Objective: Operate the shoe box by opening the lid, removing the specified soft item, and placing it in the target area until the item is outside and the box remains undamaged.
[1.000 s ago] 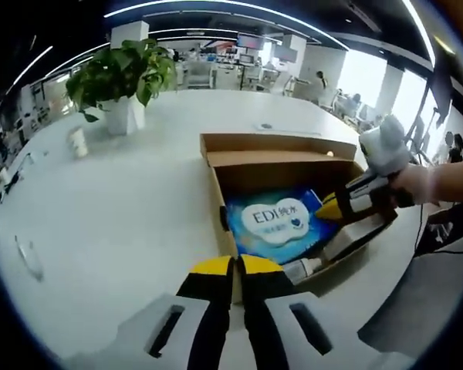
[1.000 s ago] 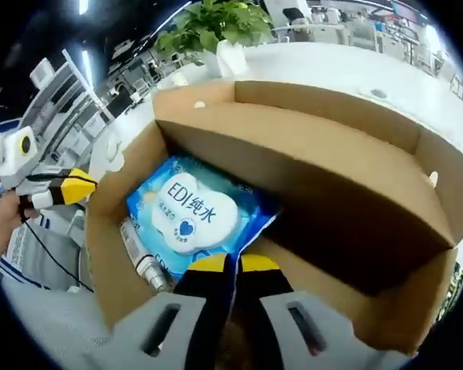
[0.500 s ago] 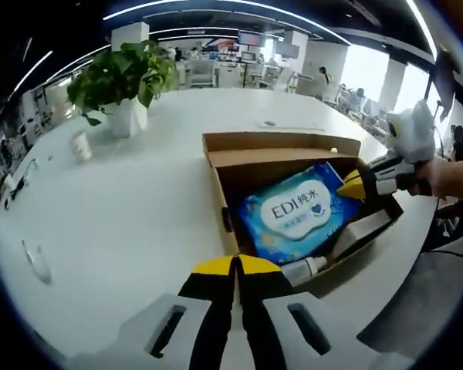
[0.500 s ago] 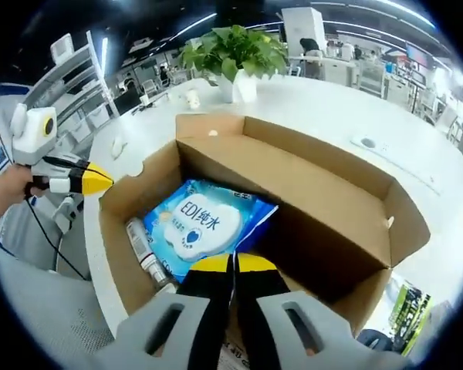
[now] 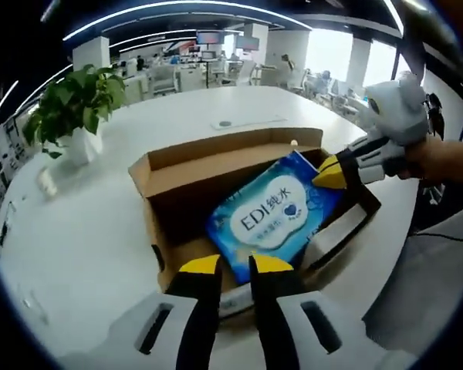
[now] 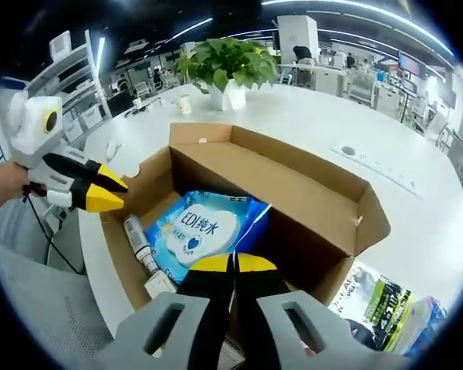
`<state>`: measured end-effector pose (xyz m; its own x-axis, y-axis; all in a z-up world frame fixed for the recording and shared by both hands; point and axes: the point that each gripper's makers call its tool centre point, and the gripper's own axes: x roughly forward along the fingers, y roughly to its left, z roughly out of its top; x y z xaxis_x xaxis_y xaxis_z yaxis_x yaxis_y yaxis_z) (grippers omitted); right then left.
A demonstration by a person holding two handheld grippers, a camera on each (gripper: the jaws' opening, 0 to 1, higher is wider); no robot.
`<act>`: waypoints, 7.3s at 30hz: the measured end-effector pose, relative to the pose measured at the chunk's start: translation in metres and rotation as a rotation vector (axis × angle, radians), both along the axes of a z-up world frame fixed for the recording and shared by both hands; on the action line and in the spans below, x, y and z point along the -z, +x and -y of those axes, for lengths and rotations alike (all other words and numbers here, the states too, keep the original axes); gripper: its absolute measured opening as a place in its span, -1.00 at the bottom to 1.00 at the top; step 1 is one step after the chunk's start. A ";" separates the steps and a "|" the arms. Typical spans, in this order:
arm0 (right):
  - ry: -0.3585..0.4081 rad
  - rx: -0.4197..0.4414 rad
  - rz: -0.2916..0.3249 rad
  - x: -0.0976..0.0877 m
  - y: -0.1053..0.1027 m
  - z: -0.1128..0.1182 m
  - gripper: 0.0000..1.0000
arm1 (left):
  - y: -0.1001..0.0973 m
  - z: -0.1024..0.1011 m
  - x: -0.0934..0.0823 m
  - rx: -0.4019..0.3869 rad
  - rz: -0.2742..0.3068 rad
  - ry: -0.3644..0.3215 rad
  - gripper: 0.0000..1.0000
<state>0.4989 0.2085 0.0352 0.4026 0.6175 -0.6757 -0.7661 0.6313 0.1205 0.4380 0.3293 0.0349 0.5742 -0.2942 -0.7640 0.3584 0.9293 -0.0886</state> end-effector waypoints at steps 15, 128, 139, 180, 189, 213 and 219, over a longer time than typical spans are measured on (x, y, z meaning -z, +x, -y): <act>-0.006 0.052 0.011 0.003 0.002 0.019 -1.00 | 0.012 0.026 0.049 -0.004 -0.223 -0.075 -0.56; 0.101 0.196 -0.061 -0.018 0.049 0.249 -1.00 | 0.088 0.250 -0.008 0.131 -0.072 -0.008 -1.00; 0.015 0.175 -0.054 0.022 0.059 0.257 -1.00 | 0.093 0.259 0.015 0.219 -0.093 0.134 -1.00; -0.106 0.082 0.134 0.033 0.069 0.258 -0.87 | 0.101 0.250 0.038 0.301 -0.021 0.277 -0.94; -0.074 0.058 0.201 -0.005 0.059 0.252 -0.73 | 0.095 0.258 0.002 0.274 0.059 0.171 -0.80; -0.045 -0.147 0.298 -0.108 -0.002 0.175 -0.31 | 0.056 0.124 -0.127 0.132 0.257 0.049 -0.52; -0.058 -0.298 0.292 -0.114 -0.022 0.135 -0.29 | 0.043 0.080 -0.135 0.099 0.259 0.045 -0.49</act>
